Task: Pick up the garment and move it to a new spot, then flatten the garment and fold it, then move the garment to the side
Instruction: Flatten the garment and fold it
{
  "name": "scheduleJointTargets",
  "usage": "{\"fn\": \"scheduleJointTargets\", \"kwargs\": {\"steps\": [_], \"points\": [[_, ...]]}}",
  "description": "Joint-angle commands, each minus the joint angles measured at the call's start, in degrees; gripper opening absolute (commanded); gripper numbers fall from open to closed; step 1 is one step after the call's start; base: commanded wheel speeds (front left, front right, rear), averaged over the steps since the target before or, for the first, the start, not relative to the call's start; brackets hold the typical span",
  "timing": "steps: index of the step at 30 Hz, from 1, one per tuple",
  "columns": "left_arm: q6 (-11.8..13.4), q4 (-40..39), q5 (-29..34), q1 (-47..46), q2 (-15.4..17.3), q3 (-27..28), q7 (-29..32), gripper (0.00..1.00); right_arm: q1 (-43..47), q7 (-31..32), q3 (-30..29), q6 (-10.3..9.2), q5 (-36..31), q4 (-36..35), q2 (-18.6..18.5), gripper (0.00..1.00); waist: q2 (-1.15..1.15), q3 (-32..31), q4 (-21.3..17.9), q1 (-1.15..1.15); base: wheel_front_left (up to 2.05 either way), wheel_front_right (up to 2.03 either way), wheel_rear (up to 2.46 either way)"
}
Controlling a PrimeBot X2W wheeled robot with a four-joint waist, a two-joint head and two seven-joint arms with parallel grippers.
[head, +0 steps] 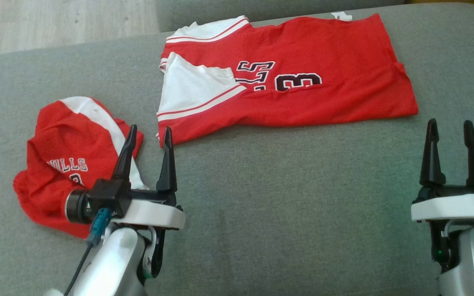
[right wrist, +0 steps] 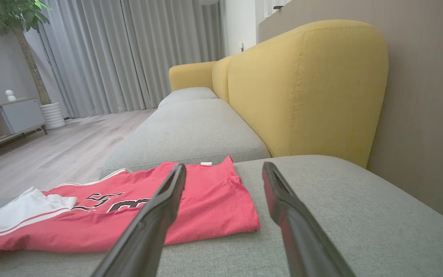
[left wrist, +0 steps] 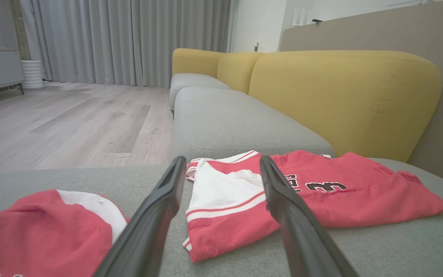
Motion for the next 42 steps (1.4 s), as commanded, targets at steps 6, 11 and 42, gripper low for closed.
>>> {"fn": "scheduleJointTargets", "kwargs": {"steps": [6, 11, 42], "points": [[-2.7, 2.5, 2.2, -4.5, -0.3, 2.8, -0.3, 1.0, -1.6, -0.1, 2.4, -0.04, -0.2, -5.0, 0.7, 1.0, 0.0, 1.8, -1.4, 0.01, 0.0, 0.0, 0.0], [-1.9, 10.1, 2.1, -7.9, -0.1, 3.0, 3.5, 1.0, -2.4, 0.2, 3.8, -0.04, -0.3, -6.3, 1.0, 1.0, 0.0, 3.9, -2.8, 0.01, 0.0, 0.0, 0.0], [-2.4, 23.1, -0.2, -17.2, 0.1, 3.6, 6.2, 0.0, -6.7, 3.4, 4.4, -0.04, -0.7, -5.6, 1.1, 1.0, 0.0, 6.4, -6.3, 0.01, 0.0, 0.0, 0.0]]}}
